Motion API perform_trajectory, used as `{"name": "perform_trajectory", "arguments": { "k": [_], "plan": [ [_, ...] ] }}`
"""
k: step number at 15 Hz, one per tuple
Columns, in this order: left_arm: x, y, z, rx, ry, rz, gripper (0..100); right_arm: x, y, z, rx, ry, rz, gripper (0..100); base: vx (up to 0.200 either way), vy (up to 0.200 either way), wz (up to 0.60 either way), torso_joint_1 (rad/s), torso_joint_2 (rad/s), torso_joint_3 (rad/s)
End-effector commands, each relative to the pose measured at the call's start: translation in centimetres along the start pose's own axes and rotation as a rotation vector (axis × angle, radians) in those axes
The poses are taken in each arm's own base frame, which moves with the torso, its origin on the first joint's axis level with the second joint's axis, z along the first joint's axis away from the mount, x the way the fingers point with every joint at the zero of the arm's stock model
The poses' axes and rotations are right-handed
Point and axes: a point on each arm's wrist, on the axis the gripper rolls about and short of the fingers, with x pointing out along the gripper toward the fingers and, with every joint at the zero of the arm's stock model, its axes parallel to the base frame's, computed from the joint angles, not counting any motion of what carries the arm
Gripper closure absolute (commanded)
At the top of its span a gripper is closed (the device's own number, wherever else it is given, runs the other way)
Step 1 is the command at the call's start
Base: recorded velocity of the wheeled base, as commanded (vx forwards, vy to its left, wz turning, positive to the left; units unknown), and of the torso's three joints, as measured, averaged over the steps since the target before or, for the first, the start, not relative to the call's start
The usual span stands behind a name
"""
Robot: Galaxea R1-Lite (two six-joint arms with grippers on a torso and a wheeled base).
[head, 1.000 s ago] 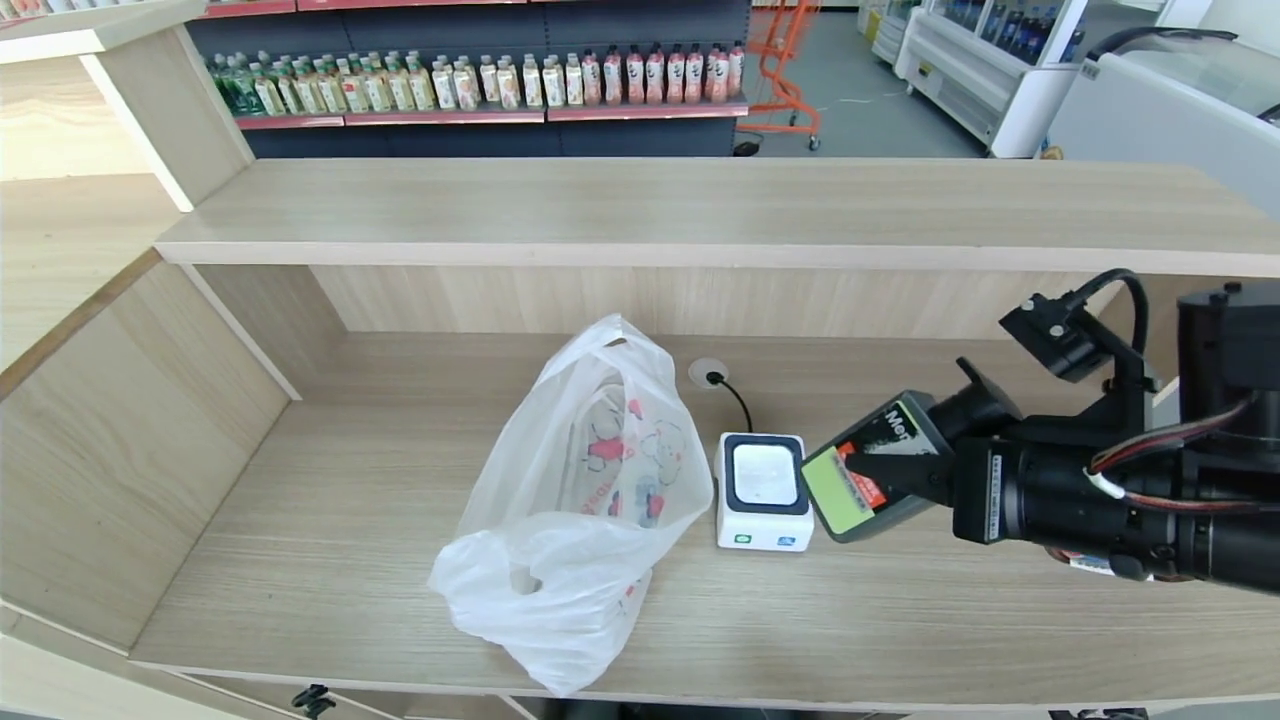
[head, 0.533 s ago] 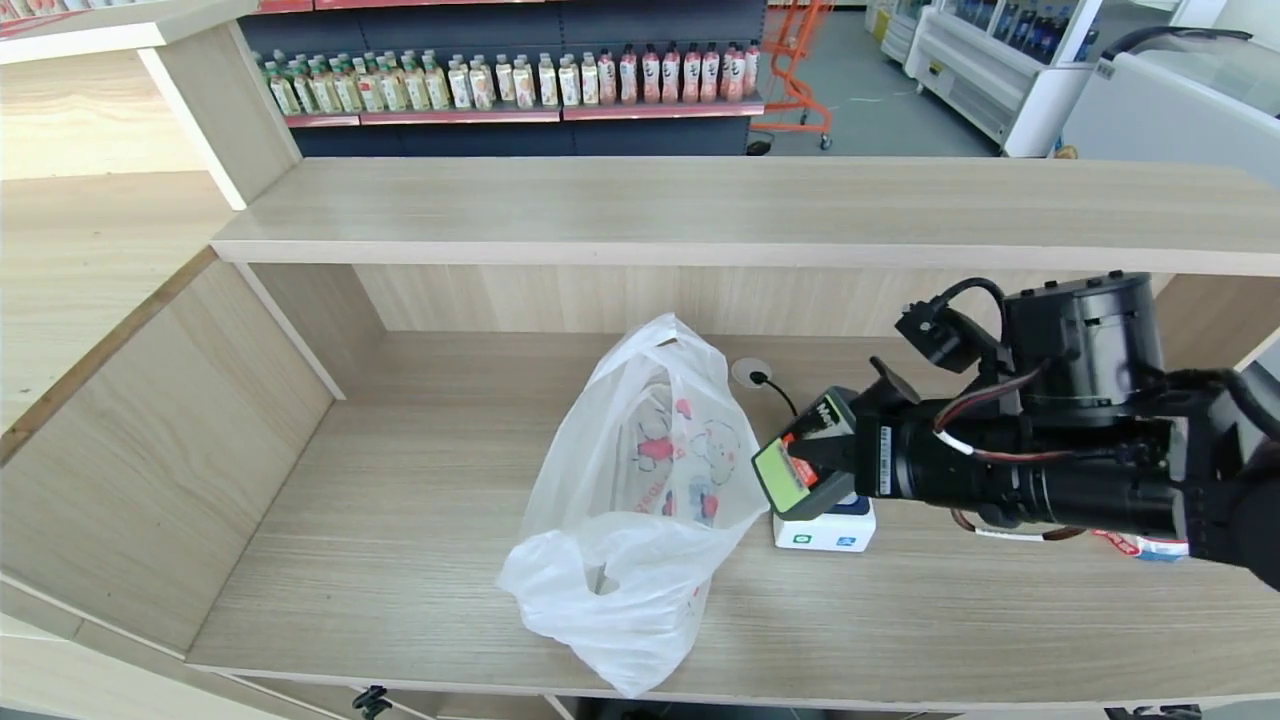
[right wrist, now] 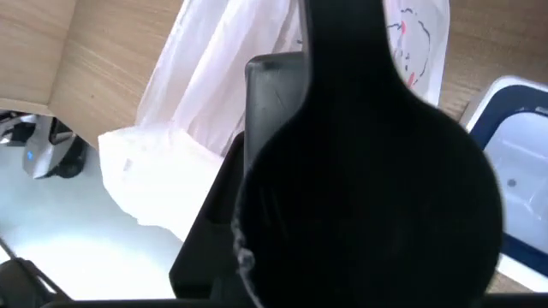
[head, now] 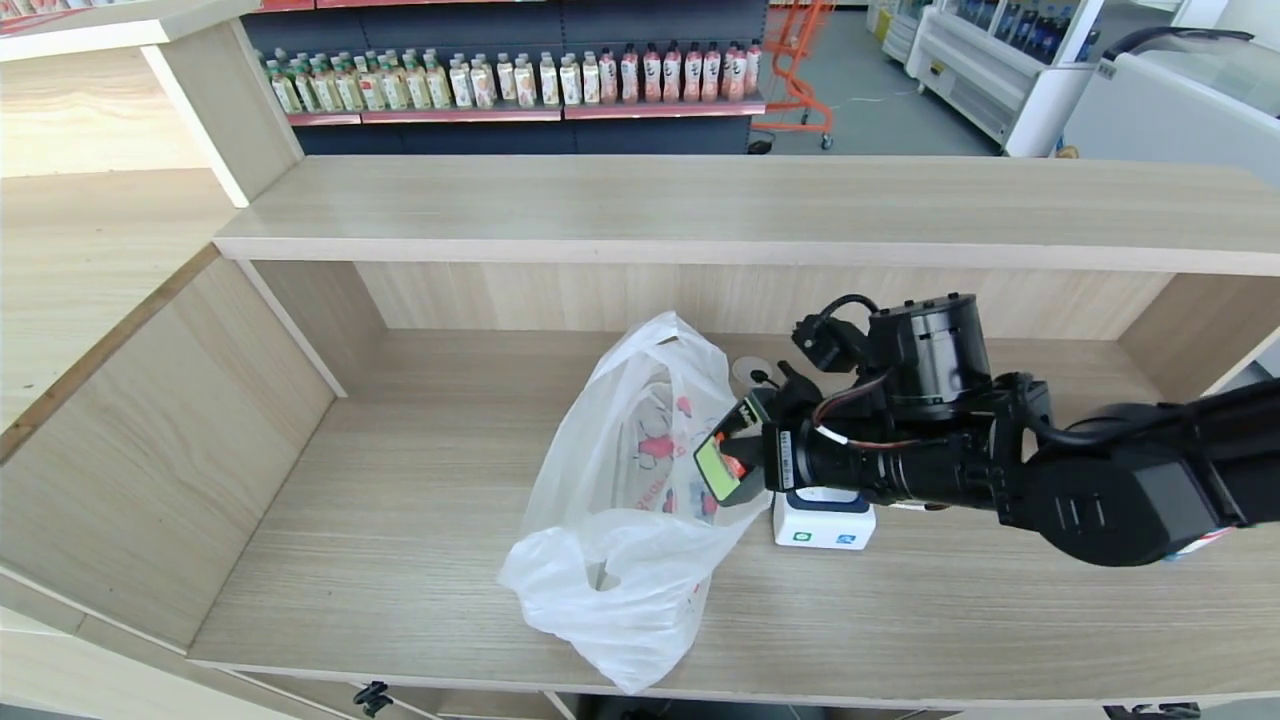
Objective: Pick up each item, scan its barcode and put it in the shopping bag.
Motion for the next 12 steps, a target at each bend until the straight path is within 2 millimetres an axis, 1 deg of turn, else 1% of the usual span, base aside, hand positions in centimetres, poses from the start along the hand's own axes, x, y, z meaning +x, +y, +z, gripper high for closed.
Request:
{"name": "perform_trajectory", "arguments": {
  "k": [1,4,5,6,8,10,11,12],
  "plan": [
    [0.0,0.0,0.0,0.0,0.0,0.001,0,2.9,-0.5,-2.0,-0.053,0.046,-0.002,100,0.0,0.0,0.0,0.0,0.0,0.0],
    [0.0,0.0,0.0,0.0,0.0,0.001,0,5.1,-0.5,-3.5,-0.214,0.051,0.016,100,0.0,0.0,0.0,0.0,0.0,0.0],
    [0.0,0.0,0.0,0.0,-0.001,0.001,0,5.4,-0.5,-3.6,-0.227,0.049,0.019,100,0.0,0.0,0.0,0.0,0.0,0.0],
    [0.0,0.0,0.0,0.0,0.0,0.001,0,6.5,-0.5,-3.9,-0.262,0.025,0.025,100,0.0,0.0,0.0,0.0,0.0,0.0],
    [0.0,0.0,0.0,0.0,-0.001,0.001,0,7.8,-0.8,-4.9,-0.328,0.018,0.029,100,0.0,0.0,0.0,0.0,0.0,0.0],
    [0.0,0.0,0.0,0.0,0.0,0.001,0,8.5,0.0,-5.1,-0.361,0.015,0.049,100,0.0,0.0,0.0,0.0,0.0,0.0],
    [0.0,0.0,0.0,0.0,-0.001,0.001,0,8.6,0.4,-4.9,-0.362,-0.012,0.067,0,0.0,0.0,0.0,0.0,0.0,0.0],
    [0.0,0.0,0.0,0.0,-0.001,0.001,0,8.7,0.8,-4.3,-0.351,-0.053,0.089,0,0.0,0.0,0.0,0.0,0.0,0.0]
  ]
}}
